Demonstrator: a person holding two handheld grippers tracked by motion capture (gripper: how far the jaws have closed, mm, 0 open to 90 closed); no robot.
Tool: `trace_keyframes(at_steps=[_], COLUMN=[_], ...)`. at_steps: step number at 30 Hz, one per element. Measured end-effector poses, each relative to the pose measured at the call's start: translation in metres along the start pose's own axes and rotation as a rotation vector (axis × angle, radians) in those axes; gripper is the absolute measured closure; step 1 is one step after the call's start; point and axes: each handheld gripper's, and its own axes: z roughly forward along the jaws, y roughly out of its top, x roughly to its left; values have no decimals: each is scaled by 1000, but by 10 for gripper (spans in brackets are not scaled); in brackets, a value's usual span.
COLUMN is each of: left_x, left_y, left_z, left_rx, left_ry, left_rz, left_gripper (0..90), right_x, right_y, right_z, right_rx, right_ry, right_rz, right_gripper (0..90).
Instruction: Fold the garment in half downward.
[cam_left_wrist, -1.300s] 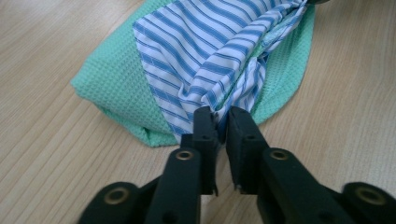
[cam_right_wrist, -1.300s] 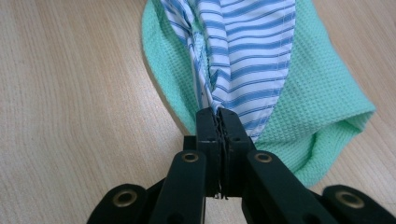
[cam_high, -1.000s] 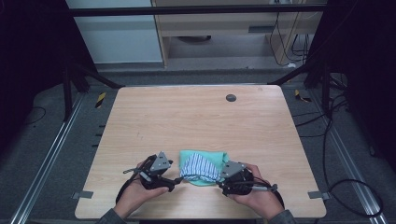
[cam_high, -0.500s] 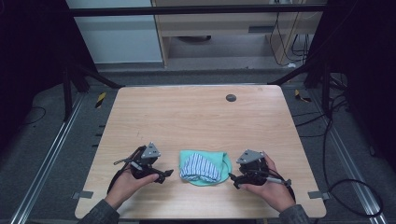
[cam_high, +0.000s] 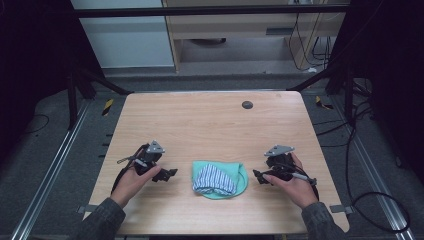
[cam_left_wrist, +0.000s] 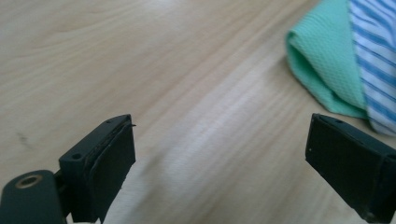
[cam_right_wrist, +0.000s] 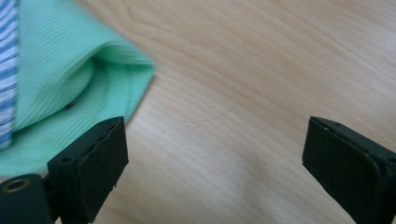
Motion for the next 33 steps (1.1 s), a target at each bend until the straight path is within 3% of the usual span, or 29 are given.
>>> trace_keyframes(at_steps=[2, 4, 5, 6, 10, 12, 26, 33], left_x=[8, 20, 20, 26, 35, 42, 57, 59], left_y=[4, 8, 8, 8, 9, 9, 4, 1], left_z=[0, 1, 1, 3, 8, 13, 36, 44], left_rx=[10, 4, 4, 3, -4, -8, -17, -19], left_ry=[22, 48, 48, 76, 86, 117, 154, 147], left_rz=[0, -7, -7, -5, -29, -37, -96, -121], left_gripper=[73, 73, 73, 73, 72, 68, 61, 42], right_x=[-3, -14, -17, -20, -27, -34, -50, -52], right_y=[0, 2, 2, 3, 3, 3, 0, 0], right_z=[2, 9, 11, 13, 17, 22, 41, 47], right_rx=[1, 2, 1, -1, -12, -17, -27, -53], right_ry=[2, -14, -21, -30, -34, -47, -120, -174], right_rz=[15, 64, 74, 93, 142, 180, 291, 311], right_gripper=[74, 75, 75, 75, 76, 75, 70, 68])
